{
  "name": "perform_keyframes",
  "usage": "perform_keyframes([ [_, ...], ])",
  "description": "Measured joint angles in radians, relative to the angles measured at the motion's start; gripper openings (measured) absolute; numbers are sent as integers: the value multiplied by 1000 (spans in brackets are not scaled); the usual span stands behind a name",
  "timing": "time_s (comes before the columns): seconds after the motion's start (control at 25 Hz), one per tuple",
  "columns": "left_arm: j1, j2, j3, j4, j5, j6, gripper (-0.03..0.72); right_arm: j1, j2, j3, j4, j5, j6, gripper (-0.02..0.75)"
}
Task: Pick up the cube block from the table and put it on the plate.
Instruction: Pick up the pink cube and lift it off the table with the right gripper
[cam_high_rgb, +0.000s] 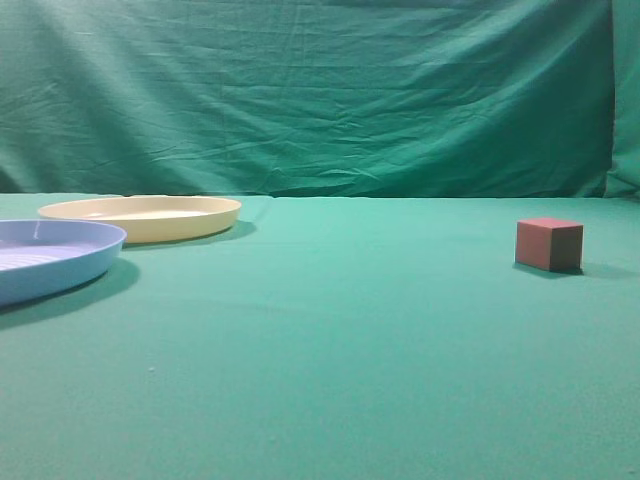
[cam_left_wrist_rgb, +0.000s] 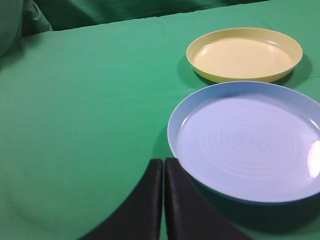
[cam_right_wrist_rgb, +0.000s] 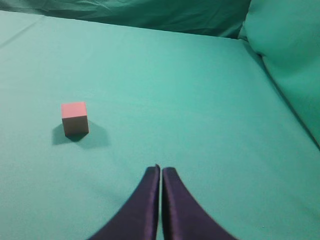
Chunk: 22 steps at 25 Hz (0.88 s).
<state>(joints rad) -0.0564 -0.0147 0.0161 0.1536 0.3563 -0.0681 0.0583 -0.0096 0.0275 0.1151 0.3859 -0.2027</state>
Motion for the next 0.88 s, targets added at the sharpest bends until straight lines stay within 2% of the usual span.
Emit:
perform_keyframes([
  [0.76,0,0,0,0,0,0,0,0,0,0,3,-17,0,0],
  [0.88,0,0,0,0,0,0,0,0,0,0,103,-110,9,0],
])
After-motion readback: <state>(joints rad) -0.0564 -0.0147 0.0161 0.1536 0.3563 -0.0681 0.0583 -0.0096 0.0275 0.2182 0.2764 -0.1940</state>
